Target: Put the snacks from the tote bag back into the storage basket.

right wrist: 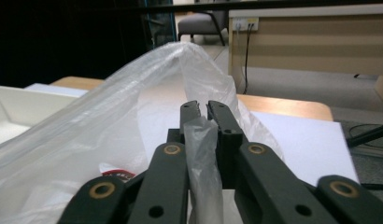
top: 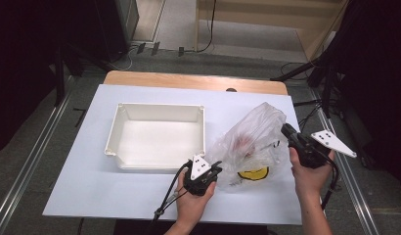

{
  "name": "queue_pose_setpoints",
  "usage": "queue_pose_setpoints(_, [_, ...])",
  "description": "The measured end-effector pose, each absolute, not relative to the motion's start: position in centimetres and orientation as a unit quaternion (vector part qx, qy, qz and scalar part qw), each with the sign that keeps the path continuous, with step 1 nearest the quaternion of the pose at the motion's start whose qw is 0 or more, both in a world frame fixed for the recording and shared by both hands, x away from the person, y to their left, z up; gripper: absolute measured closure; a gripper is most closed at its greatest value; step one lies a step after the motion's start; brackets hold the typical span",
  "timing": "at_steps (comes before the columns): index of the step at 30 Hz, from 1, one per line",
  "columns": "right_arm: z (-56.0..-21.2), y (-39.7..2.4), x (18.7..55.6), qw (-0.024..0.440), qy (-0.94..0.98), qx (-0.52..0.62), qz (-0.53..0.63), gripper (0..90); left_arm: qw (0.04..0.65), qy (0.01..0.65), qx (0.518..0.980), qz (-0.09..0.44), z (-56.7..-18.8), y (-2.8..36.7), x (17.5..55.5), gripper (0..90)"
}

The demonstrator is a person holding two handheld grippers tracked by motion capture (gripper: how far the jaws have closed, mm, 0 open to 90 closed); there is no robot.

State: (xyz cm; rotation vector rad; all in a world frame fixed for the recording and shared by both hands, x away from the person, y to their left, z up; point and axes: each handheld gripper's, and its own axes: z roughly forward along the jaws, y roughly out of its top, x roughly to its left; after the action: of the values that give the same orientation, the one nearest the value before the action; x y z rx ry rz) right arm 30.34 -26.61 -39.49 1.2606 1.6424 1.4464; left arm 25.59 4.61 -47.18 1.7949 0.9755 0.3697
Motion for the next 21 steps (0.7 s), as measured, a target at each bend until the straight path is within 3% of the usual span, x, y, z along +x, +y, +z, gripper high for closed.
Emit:
queue_pose_setpoints(8, [-42.6, -24.8, 34.8, 0.267, 0.654, 0.496, 0.505, 89.5, 0.46, 0.428, 0.762, 0.156, -47.4, 4.7, 25.5, 87.0])
queue_pose_setpoints(18, [-47.4, -26.6, 38.2, 0.242, 0.675, 0.583, 0.383, 90.0, 0.447, 0.434, 0.769, 0.145, -47.5, 4.9, 25.7, 88.4])
queue_pose_setpoints(20, [-47.3, -26.8, 37.8, 0.246, 0.669, 0.579, 0.395, 79.4, 0.459, 0.422, 0.769, 0.141, -47.5, 5.0, 25.6, 83.8])
queue_pose_setpoints(21, [-47.0, -26.9, 37.5, 0.244, 0.665, 0.575, 0.41, 68.4, 0.466, 0.413, 0.77, 0.14, -47.4, 5.0, 25.5, 79.8])
